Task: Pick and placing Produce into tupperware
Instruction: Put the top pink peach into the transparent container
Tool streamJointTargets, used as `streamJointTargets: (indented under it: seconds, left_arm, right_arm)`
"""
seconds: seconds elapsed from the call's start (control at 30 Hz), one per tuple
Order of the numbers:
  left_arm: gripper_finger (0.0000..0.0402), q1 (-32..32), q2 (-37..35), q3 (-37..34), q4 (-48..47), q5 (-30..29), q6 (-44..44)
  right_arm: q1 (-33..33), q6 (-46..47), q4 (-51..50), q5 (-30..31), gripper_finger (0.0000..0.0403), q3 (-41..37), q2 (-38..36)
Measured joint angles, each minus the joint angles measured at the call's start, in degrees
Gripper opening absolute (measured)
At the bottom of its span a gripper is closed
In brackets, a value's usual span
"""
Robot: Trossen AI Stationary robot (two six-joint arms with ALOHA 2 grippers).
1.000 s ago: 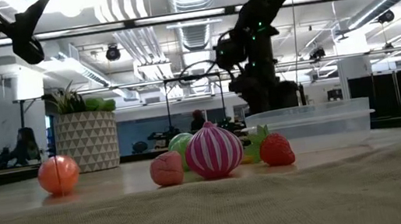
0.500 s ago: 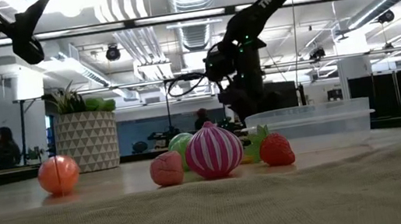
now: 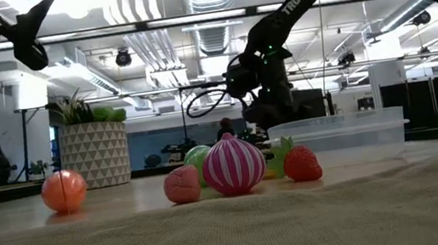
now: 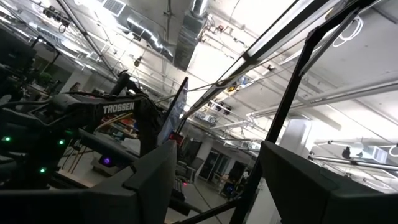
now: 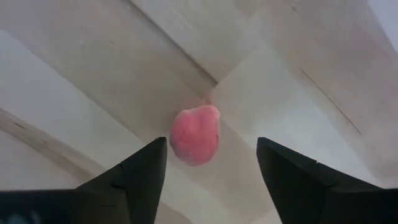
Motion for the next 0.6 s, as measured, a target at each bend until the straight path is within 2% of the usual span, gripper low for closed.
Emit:
streamJointTargets:
  seconds: [0.23, 0.6]
  left_arm:
    - [0.0219, 0.0, 0.0, 0.0, 0.0, 0.0, 0.0]
    - [0.0219, 0.0, 0.0, 0.0, 0.0, 0.0, 0.0]
  right_arm:
    - [0.7, 1.0, 0.4, -0.1, 0.0195, 0.0, 0.0]
    - [1.0, 3.0, 1.6, -0.1, 0.0166, -0.9, 0.0]
